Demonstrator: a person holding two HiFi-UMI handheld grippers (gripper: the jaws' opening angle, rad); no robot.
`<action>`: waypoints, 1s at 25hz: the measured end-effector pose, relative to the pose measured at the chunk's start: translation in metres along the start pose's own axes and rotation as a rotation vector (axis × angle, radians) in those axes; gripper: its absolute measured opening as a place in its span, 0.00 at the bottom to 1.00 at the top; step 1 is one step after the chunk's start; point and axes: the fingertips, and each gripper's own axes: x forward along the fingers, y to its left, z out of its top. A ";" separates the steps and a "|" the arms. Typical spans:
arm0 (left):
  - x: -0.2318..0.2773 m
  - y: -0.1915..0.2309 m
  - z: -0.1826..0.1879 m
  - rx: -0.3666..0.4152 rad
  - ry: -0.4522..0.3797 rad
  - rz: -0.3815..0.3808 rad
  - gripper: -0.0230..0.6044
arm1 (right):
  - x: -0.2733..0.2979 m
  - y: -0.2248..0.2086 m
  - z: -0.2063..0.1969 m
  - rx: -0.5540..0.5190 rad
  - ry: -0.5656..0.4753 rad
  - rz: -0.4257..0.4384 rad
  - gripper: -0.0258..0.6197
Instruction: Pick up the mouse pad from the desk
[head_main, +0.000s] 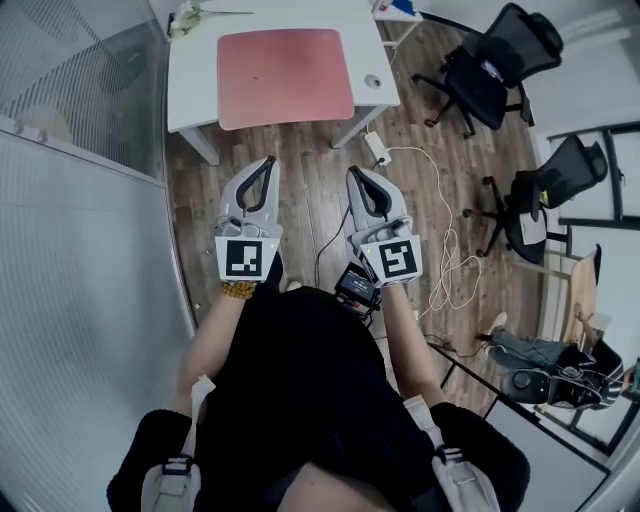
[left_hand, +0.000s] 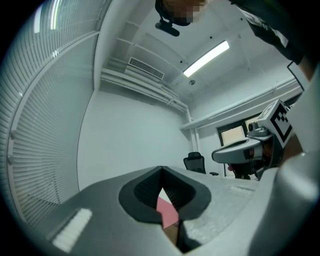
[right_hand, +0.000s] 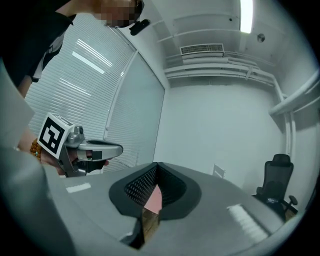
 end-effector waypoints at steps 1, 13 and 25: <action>0.006 0.006 -0.001 -0.013 -0.001 0.001 0.04 | 0.007 -0.003 0.001 -0.004 0.009 -0.006 0.08; 0.067 0.056 -0.025 -0.073 0.034 0.010 0.04 | 0.079 -0.043 0.009 -0.037 -0.012 -0.005 0.08; 0.158 0.059 -0.037 -0.051 0.078 0.028 0.04 | 0.140 -0.157 -0.019 0.023 -0.036 0.100 0.08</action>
